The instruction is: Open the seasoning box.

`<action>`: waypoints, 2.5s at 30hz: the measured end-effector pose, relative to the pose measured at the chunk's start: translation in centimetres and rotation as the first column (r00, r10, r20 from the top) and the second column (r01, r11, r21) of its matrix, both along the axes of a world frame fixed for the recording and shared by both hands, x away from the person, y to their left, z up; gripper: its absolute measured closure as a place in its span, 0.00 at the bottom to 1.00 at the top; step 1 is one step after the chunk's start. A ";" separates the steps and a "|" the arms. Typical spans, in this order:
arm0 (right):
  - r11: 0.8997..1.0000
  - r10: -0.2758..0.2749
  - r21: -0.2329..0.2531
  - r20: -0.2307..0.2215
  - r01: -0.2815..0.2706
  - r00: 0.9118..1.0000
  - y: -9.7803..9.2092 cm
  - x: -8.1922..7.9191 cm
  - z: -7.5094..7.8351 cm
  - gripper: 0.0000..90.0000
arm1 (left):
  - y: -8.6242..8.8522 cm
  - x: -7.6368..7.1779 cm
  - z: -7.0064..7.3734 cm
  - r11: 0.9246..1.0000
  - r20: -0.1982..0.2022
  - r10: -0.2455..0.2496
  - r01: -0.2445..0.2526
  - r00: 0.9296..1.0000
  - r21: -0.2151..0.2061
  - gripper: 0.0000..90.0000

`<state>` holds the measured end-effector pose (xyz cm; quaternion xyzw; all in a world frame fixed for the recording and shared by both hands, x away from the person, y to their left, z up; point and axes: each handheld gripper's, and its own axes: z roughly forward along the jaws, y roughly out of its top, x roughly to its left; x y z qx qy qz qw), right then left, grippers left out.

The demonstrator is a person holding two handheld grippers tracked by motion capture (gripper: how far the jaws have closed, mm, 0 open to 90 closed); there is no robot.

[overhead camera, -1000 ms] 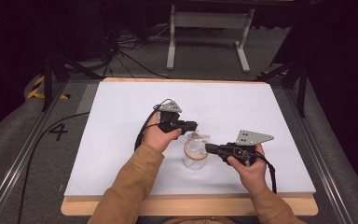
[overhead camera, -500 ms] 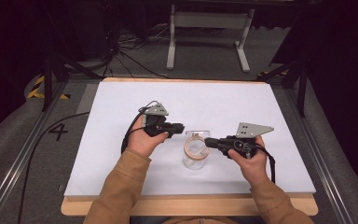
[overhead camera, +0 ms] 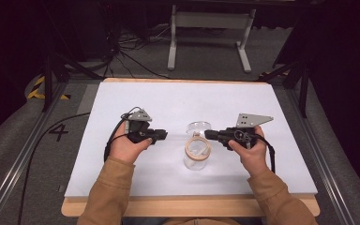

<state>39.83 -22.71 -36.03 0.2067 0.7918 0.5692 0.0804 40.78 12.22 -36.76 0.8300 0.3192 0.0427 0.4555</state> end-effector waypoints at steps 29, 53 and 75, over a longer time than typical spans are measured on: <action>0.999 -0.015 -0.047 -0.013 0.014 1.000 -1.9 1.0 1.5 0.84 | 1.5 -0.2 -0.6 0.997 -0.062 0.035 -0.030 0.997 0.076 0.77; 0.855 -0.486 -0.265 -0.102 0.447 0.868 -13.3 3.3 -0.5 0.50 | 4.7 2.4 -2.6 0.970 -0.074 0.225 -0.217 0.972 0.108 0.49; 0.796 -0.542 -0.416 -0.163 0.441 0.825 -14.8 5.3 -6.4 0.48 | 4.5 3.9 -5.5 0.964 -0.101 0.220 -0.200 0.970 0.177 0.38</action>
